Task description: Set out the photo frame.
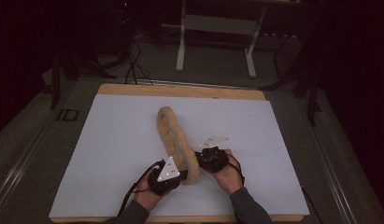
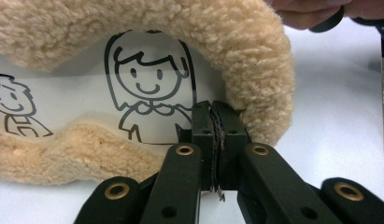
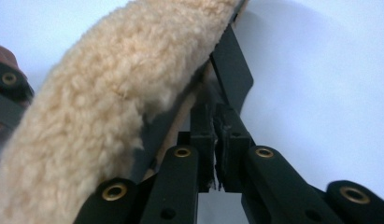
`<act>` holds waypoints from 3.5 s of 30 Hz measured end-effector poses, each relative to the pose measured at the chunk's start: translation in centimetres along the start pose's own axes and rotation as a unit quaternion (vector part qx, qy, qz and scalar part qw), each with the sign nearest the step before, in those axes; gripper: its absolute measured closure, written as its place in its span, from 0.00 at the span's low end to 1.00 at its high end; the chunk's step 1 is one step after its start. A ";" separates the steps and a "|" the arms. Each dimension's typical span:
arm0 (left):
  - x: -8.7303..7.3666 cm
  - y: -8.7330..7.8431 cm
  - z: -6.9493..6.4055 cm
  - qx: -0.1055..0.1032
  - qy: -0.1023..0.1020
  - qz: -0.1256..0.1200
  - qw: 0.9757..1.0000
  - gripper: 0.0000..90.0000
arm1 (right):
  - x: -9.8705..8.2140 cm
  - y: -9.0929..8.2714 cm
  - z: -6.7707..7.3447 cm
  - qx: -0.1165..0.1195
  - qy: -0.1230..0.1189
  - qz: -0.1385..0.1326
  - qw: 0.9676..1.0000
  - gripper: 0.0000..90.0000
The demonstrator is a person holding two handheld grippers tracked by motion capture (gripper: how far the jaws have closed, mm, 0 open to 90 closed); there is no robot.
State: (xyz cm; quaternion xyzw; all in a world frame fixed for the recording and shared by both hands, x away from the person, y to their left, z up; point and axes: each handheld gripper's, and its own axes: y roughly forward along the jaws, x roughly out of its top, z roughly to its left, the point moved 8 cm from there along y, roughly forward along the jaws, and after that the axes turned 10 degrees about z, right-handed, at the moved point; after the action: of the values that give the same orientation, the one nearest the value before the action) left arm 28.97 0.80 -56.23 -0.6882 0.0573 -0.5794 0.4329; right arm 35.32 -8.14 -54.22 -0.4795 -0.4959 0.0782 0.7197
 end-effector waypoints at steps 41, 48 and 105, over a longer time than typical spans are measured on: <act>-0.5 -1.1 1.2 0.005 -0.003 0.009 1.000 0.88 | 0.3 -4.0 -2.3 0.011 0.065 -0.017 0.998 0.20; -0.5 -1.1 1.2 0.007 -0.003 0.010 1.000 0.88 | 0.4 -4.3 -2.3 0.014 0.071 -0.024 0.997 0.13; -1.3 -2.3 4.0 0.027 -0.053 0.010 0.998 0.76 | 0.5 -1.5 3.2 0.044 0.044 0.009 0.998 0.32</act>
State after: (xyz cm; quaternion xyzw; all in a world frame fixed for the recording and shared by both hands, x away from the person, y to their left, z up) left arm 30.99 5.05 -55.50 -0.7057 0.0256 -0.5390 0.4591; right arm 32.51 -6.70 -52.63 -0.4550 -0.4558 0.0849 0.7603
